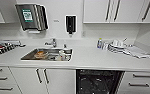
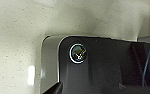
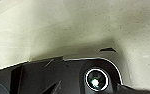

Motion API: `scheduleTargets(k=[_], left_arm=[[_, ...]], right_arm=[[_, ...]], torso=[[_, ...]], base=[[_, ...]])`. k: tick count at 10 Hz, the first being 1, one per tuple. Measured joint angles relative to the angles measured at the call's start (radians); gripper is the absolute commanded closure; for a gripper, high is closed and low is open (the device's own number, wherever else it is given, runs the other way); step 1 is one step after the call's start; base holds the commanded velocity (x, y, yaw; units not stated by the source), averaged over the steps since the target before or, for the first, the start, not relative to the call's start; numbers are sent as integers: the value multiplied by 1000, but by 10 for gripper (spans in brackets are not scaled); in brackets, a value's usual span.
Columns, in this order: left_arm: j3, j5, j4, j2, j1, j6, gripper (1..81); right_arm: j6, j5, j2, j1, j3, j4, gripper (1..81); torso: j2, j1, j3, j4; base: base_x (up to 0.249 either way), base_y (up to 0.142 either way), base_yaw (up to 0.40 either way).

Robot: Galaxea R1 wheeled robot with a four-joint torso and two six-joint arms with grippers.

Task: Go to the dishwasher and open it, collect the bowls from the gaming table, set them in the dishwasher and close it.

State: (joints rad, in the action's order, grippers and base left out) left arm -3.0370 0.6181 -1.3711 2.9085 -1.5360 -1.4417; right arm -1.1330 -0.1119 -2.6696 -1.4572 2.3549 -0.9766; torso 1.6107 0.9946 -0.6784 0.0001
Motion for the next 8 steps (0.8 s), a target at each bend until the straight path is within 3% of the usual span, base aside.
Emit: scheduleTargets(k=[3, 8], left_arm=[[-1, -18, -1, 14, 4, -2, 10], [-3, -80, 30, 70, 10, -3, 10]], right_arm=[[0, -1, -60, -2, 96, -1, 10], [0, -5, -221, -1, 289, -5, 10]], torso=[[-20, -14, 0, 0], [-191, -124, 0, 0]], base=[[0, 0, 0], [0, 0, 0]])
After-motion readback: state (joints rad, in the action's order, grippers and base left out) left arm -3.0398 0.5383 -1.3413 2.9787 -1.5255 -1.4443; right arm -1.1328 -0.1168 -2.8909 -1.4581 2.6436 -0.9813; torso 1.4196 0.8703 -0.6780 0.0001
